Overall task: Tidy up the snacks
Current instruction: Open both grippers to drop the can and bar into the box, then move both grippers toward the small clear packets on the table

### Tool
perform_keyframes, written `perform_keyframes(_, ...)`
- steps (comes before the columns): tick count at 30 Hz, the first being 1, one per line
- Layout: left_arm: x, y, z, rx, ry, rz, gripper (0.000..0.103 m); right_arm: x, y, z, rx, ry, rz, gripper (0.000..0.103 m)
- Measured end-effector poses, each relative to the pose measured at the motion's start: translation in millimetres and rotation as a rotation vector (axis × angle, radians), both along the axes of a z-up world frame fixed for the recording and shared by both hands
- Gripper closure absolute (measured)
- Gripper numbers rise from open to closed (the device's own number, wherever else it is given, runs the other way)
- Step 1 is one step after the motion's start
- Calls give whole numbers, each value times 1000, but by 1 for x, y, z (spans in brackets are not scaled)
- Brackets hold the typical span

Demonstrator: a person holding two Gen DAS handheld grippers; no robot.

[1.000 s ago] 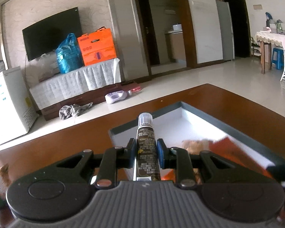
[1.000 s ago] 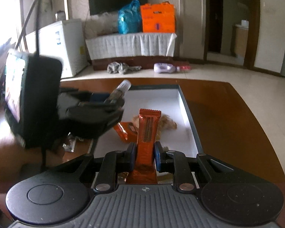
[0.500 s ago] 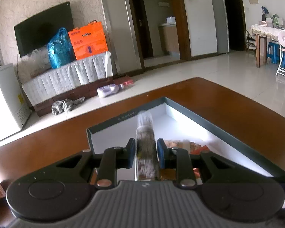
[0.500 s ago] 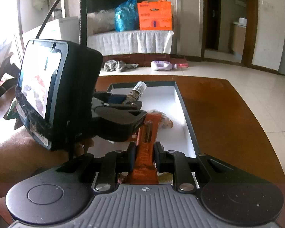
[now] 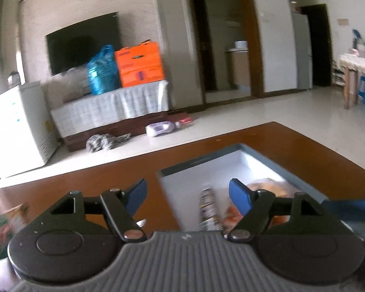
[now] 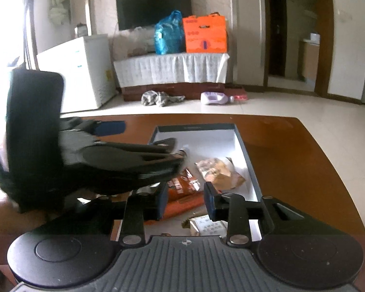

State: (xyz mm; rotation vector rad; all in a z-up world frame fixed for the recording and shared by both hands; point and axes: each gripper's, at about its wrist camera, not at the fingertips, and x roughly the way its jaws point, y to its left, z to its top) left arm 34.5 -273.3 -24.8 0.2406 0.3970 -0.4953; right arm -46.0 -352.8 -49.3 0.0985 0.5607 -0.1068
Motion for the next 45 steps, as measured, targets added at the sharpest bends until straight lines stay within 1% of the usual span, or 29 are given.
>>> perform_keyframes(6,0,76,-2,-15,23,113,28,-1,11,8,1,-25,13,67)
perform_keyframes(9,8,120,-9,-33,46,200,28,0,19,11,-4,-34,27,67)
perform_keyframes(12,19,151,-17,-29,74,273,28,3,28,11,-14,-30,52,66)
perform_keyframes(14,22,165,-16,-48,78,273,28,5,36,10,-24,-29,71,66)
perform_keyframes(17,22,175,-16,-28,50,261,28,6,49,11,-30,-34,122,64)
perform_keyframes(19,25,177,-19,-25,55,242,28,6,59,9,-20,-31,168,63)
perform_keyframes(21,33,176,-26,-29,88,219,28,11,70,1,-15,4,216,61)
perform_keyframes(24,44,164,-40,-13,138,182,28,17,88,-11,-48,55,263,57)
perform_keyframes(26,54,155,-50,0,160,174,28,19,95,-15,-58,69,277,55)
perform_keyframes(31,73,139,-57,-28,194,162,28,23,97,-20,-56,87,278,53)
perform_keyframes(34,84,130,-61,-57,220,177,28,22,92,-22,-50,94,275,51)
perform_keyframes(38,95,125,-68,-124,311,153,27,23,90,-25,-54,110,277,51)
perform_keyframes(39,96,122,-69,-125,315,146,26,23,90,-25,-55,112,278,51)
perform_keyframes(42,92,115,-68,-103,320,110,26,24,92,-25,-55,113,282,50)
perform_keyframes(43,92,113,-68,-97,322,91,28,24,93,-25,-58,114,282,49)
perform_keyframes(44,90,113,-67,-93,315,71,41,24,94,-25,-63,114,281,48)
perform_keyframes(45,88,112,-68,-99,312,46,61,25,95,-25,-64,114,281,48)
